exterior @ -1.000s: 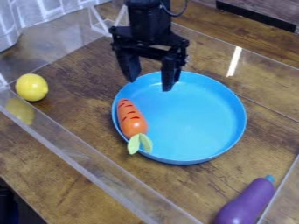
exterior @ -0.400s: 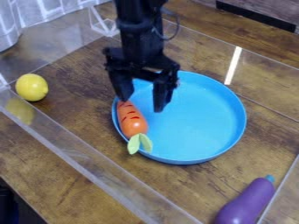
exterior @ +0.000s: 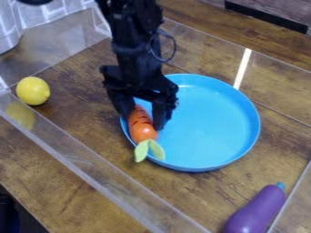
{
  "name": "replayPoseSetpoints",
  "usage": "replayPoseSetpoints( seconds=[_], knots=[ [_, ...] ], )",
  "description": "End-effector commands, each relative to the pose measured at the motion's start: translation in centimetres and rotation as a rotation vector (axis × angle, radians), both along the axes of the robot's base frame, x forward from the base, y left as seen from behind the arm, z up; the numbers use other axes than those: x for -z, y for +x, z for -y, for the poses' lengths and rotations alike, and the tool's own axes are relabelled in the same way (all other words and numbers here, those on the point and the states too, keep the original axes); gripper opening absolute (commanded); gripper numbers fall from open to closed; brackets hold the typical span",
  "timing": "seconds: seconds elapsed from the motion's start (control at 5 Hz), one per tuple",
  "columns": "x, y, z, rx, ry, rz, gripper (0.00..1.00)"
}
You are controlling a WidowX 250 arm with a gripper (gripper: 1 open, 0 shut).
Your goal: Put the carrot in the blue tray
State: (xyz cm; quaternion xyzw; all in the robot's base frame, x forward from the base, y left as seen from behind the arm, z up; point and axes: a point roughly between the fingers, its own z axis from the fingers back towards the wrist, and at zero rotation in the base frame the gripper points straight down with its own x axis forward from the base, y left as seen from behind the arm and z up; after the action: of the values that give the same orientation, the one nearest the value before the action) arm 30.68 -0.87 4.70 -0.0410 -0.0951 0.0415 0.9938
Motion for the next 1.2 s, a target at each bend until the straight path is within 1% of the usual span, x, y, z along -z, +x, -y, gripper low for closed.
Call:
replayPoseSetpoints(
  seconds=[0.0, 0.2, 0.4, 0.6, 0.8, 1.0],
  knots=[
    [0.7, -0.2, 0.9, 0.037, 0.001, 0.009, 1.00],
    [1.6, -0.6, 1.2, 0.047, 0.009, -0.007, 1.00],
    [1.7, 0.2, 0.4, 0.041, 0.016, -0.009, 0.00],
    [1.7, 1.5, -0.6, 0.034, 0.018, -0.008, 0.00],
    [2.3, 2.3, -1.7, 0.026, 0.020, -0.014, 0.00],
    [2.9, 2.2, -2.3, 0.022, 0.018, -0.028, 0.00]
  ],
)
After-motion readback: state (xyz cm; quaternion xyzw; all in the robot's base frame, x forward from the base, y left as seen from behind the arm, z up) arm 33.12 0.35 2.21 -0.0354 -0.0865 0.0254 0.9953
